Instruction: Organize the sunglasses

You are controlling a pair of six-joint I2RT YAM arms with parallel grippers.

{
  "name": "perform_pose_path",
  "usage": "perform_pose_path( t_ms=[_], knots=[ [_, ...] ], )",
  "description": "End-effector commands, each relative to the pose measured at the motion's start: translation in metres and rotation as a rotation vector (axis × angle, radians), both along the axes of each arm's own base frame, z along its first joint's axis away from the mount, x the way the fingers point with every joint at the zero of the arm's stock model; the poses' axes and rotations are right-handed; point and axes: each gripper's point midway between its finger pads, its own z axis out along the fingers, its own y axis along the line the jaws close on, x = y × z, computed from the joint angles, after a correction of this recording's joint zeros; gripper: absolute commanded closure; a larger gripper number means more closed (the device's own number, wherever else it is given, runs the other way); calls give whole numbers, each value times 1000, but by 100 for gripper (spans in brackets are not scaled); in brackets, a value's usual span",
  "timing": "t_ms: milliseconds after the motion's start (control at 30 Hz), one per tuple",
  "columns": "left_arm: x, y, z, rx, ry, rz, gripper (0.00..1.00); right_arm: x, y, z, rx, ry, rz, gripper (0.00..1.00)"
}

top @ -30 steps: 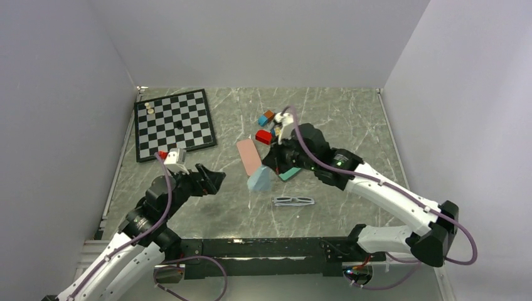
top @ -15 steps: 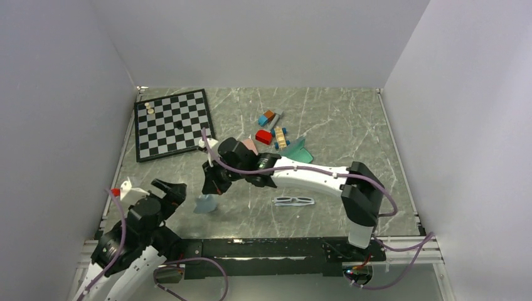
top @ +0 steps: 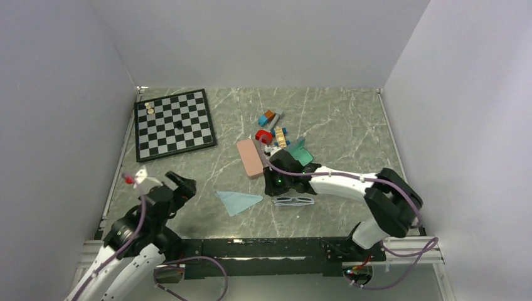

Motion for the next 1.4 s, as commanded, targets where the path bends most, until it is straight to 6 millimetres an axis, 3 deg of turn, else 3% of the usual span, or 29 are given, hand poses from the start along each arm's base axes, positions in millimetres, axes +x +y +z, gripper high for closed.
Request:
perform_pose_path(
  t_ms=[0,133,333,433,533,733,900,1033,1133,1367],
  knots=[
    [23,-45,7,58,13,-211,1,17,-17,43,-12,-183,-59,59],
    [26,-86,-2,102,83,-451,1,18,-12,63,40,-231,-33,48],
    [-2,-137,-38,39,230,-795,3,22,-12,66,44,-242,-60,43],
    [-8,-138,-61,24,328,-795,12,24,-9,65,67,-222,-101,42],
    [-11,-148,-72,-31,352,-810,20,25,-4,58,78,-181,-156,41],
    [-22,-144,-104,-68,474,-715,41,15,9,28,-21,-119,-236,45],
    [-26,-151,-109,-49,491,-656,46,9,14,12,-38,-90,-289,49],
    [-26,-144,-116,-19,544,-564,57,6,16,8,-16,-66,-306,51],
    [-29,-140,-122,0,587,-514,58,4,15,2,-15,-53,-311,52],
    [-19,-155,-125,-20,582,-524,62,2,13,-2,-16,-43,-325,53]
  ],
)
